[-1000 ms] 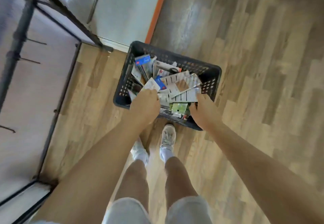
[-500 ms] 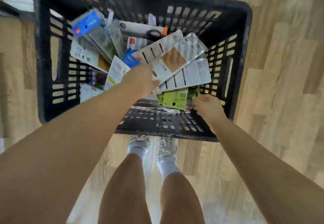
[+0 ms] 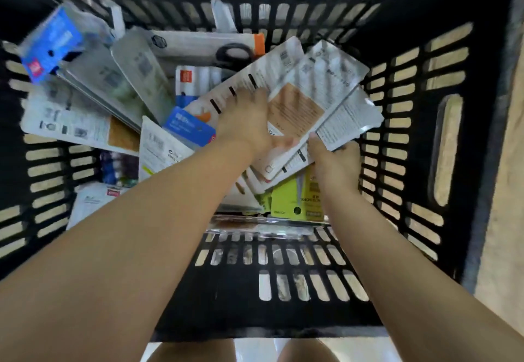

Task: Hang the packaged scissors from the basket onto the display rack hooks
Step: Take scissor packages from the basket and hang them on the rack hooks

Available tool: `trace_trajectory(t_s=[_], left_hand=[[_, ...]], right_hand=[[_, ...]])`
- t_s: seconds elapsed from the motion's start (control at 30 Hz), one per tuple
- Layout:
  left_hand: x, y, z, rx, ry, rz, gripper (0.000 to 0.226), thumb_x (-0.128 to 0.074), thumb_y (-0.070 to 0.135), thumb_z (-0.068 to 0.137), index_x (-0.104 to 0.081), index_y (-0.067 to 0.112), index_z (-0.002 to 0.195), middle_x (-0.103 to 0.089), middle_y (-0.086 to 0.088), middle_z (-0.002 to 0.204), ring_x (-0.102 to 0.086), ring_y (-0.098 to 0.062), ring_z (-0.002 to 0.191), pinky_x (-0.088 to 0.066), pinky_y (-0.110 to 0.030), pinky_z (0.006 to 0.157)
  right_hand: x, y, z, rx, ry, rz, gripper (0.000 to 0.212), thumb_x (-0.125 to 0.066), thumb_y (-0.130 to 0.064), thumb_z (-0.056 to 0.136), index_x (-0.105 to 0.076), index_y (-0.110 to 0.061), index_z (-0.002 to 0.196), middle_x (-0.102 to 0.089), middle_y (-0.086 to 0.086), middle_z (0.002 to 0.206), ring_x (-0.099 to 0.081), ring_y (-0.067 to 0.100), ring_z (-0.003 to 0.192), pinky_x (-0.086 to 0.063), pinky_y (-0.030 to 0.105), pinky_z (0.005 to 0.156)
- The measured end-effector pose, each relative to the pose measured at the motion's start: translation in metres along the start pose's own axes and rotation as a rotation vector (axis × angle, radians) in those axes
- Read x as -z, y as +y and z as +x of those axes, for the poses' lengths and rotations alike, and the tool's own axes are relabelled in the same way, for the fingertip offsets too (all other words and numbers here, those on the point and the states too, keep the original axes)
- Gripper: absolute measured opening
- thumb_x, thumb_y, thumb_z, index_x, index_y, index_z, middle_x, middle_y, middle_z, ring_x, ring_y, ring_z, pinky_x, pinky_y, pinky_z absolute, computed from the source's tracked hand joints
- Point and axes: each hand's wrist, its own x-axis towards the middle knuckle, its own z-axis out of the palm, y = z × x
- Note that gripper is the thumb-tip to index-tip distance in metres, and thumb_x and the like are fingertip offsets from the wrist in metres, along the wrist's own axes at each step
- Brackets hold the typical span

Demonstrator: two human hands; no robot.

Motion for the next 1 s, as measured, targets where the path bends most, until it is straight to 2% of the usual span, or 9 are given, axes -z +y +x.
trace_trajectory(t_s=[0.1,0.2,0.33,0.4,0.5,0.63,0.77,0.9,1.0], left_hand=[[0.001,0.001,0.007,0.043,-0.015,-0.137,0.076,-0.074,0.057,0.068,-0.044,0.011,0.121,-0.049,-0.013,0.125,-0.047,-0.030,0.116,-0.039,-0.035,0.086],[0.003,-0.001,0.005,0.089,-0.086,-0.460,0.034,-0.074,0.044,0.076,-0.054,0.023,0.095,-0.061,0.002,0.101,-0.057,-0.019,0.098,-0.037,-0.025,0.073],[0.012,-0.005,-0.008,0.158,-0.086,-0.666,0.012,-0.065,0.030,0.088,-0.060,0.022,0.096,-0.063,0.006,0.093,-0.055,-0.013,0.086,-0.042,-0.025,0.075],[0.023,-0.006,-0.017,0.185,-0.067,-0.760,0.019,-0.062,0.022,0.091,-0.063,0.015,0.108,-0.065,-0.001,0.107,-0.060,-0.018,0.097,-0.047,-0.028,0.084],[0.038,-0.009,-0.033,0.181,-0.036,-0.763,0.010,-0.060,0.017,0.092,-0.061,0.013,0.101,-0.062,-0.001,0.100,-0.059,-0.022,0.101,-0.048,-0.033,0.089],[0.064,-0.009,-0.059,0.144,0.024,-0.750,0.011,-0.055,0.011,0.094,-0.057,0.008,0.104,-0.056,-0.001,0.094,-0.054,-0.020,0.090,-0.039,-0.022,0.072],[0.092,-0.013,-0.093,0.179,0.010,-0.818,0.009,-0.051,0.012,0.096,-0.051,0.009,0.104,-0.059,-0.006,0.106,-0.053,-0.020,0.090,-0.042,-0.027,0.072],[0.111,-0.018,-0.147,0.259,0.046,-1.023,0.023,-0.053,0.013,0.095,-0.054,0.008,0.117,-0.056,0.000,0.106,-0.050,-0.013,0.094,-0.038,-0.013,0.062],[0.129,-0.021,-0.193,0.327,0.053,-1.218,0.026,-0.055,0.019,0.095,-0.055,0.014,0.120,-0.060,0.003,0.112,-0.053,-0.014,0.103,-0.040,-0.024,0.083]], right_hand=[[0.003,-0.001,0.005,-0.088,-0.061,0.125,0.036,-0.062,-0.014,0.090,-0.052,-0.008,0.124,-0.067,0.004,0.111,-0.066,0.015,0.091,-0.057,0.032,0.081],[0.009,-0.005,0.003,-0.172,-0.159,0.243,0.034,-0.052,-0.012,0.096,-0.049,-0.007,0.129,-0.064,0.012,0.117,-0.060,0.009,0.068,-0.050,0.018,0.047],[0.018,-0.015,-0.006,-0.234,-0.166,0.284,0.032,-0.048,-0.012,0.098,-0.046,-0.014,0.130,-0.064,0.008,0.117,-0.066,0.020,0.099,-0.058,0.036,0.079],[0.026,-0.023,-0.016,-0.227,-0.190,0.248,0.031,-0.045,-0.013,0.099,-0.045,-0.015,0.131,-0.064,0.009,0.117,-0.066,0.023,0.100,-0.056,0.037,0.083],[0.042,-0.036,-0.033,-0.240,-0.233,0.197,0.026,-0.041,-0.015,0.101,-0.047,-0.014,0.126,-0.065,0.007,0.113,-0.067,0.018,0.090,-0.053,0.040,0.090],[0.059,-0.053,-0.056,-0.216,-0.198,0.104,0.027,-0.039,-0.017,0.102,-0.044,-0.013,0.128,-0.061,0.009,0.120,-0.062,0.020,0.101,-0.053,0.034,0.085],[0.072,-0.079,-0.083,-0.134,-0.215,0.077,0.023,-0.038,-0.018,0.102,-0.044,-0.016,0.124,-0.063,0.004,0.111,-0.062,0.018,0.102,-0.053,0.028,0.075],[0.087,-0.115,-0.121,-0.021,-0.297,0.013,0.018,-0.037,-0.022,0.103,-0.050,-0.021,0.115,-0.065,-0.004,0.099,-0.063,0.013,0.094,-0.053,0.034,0.085],[0.101,-0.146,-0.155,0.045,-0.358,-0.031,0.019,-0.037,-0.023,0.103,-0.053,-0.021,0.110,-0.067,-0.003,0.101,-0.064,0.014,0.095,-0.052,0.038,0.089]])
